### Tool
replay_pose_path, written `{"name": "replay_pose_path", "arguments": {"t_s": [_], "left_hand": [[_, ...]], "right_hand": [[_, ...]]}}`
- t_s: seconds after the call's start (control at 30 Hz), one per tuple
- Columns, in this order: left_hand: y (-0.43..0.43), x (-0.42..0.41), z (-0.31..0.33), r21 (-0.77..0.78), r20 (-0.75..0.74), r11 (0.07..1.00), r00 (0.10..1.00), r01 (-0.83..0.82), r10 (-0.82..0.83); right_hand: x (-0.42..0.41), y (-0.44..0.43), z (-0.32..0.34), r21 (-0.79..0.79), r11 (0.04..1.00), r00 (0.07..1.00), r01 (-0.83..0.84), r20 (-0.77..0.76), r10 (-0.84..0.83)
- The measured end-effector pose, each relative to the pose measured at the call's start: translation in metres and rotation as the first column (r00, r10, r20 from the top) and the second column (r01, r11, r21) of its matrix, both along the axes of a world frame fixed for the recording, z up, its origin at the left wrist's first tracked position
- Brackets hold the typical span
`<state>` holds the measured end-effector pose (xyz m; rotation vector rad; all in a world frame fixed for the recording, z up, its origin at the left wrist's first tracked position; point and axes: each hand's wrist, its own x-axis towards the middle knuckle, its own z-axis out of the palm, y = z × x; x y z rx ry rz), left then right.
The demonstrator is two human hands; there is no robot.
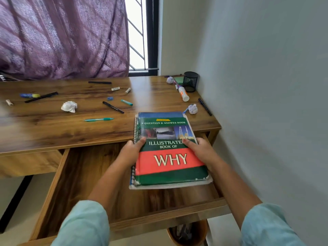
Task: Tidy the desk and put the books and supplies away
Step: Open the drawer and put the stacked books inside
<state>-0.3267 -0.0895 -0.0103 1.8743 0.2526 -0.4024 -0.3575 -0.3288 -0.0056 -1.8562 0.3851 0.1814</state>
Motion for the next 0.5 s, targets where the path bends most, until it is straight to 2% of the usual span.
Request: {"name": "replay_pose_path", "arguments": {"t_s": [0.1,0.2,0.3,0.4,0.5], "left_hand": [[-0.001,-0.005,0.025,-0.081,-0.151,0.995,0.986,0.051,-0.063],[-0.010,-0.030,0.017,-0.124,-0.243,0.985,0.959,0.118,-0.146],[-0.021,-0.049,-0.004,-0.169,-0.337,0.979,0.927,0.116,-0.167],[-0.033,-0.055,-0.024,-0.178,-0.405,0.979,0.899,0.103,-0.168],[-0.043,-0.053,-0.037,-0.138,-0.406,0.987,0.905,0.080,-0.130]], "right_hand": [[-0.003,-0.013,0.018,-0.187,0.970,0.959,-0.155,-0.264,0.102],[-0.020,-0.028,0.013,-0.235,0.951,0.926,-0.203,-0.361,0.108],[-0.036,-0.043,0.002,-0.234,0.940,0.876,-0.247,-0.468,0.114],[-0.045,-0.050,-0.014,-0.231,0.950,0.860,-0.209,-0.505,0.066],[-0.045,-0.049,-0.040,-0.192,0.979,0.900,-0.073,-0.435,-0.018]]}}
